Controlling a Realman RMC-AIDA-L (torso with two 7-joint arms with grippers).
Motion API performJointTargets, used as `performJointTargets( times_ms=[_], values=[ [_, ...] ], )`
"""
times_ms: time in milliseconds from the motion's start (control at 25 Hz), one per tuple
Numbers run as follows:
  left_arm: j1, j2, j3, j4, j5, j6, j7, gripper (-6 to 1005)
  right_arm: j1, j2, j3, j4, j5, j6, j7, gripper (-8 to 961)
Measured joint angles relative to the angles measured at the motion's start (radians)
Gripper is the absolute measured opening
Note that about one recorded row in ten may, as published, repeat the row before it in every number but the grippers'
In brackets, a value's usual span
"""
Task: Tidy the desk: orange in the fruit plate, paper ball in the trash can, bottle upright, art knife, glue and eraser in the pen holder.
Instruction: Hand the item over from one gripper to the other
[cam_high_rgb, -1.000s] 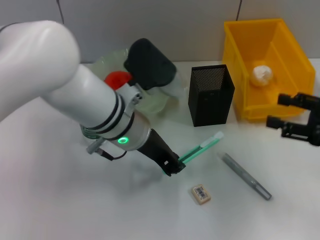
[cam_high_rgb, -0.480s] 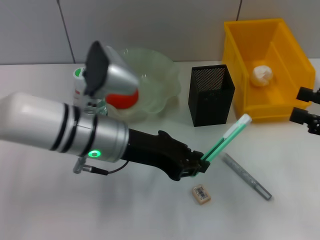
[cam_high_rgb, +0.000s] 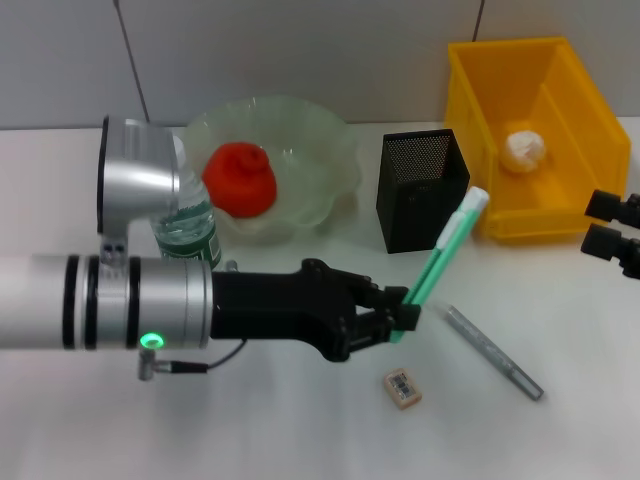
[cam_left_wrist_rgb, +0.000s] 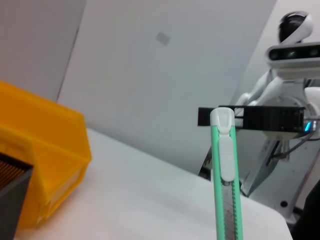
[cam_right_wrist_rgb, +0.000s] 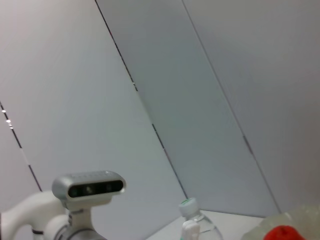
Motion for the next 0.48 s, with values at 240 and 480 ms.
performJointTargets(
  times_ms=[240, 480],
  values=[
    [0.005, -0.003, 0.084, -0.193, -0.250, -0.041, 0.332, 199, -0.008, 0.001, 0.000, 0.031, -0.002, -0.030, 0.002, 699],
    [0.005, -0.003, 0.170, -0.334, -0.491, -0.062, 0.594, 201, -0.009, 0.014, -0.007, 0.043, -0.012, -0.022, -0.014, 699]
  ],
)
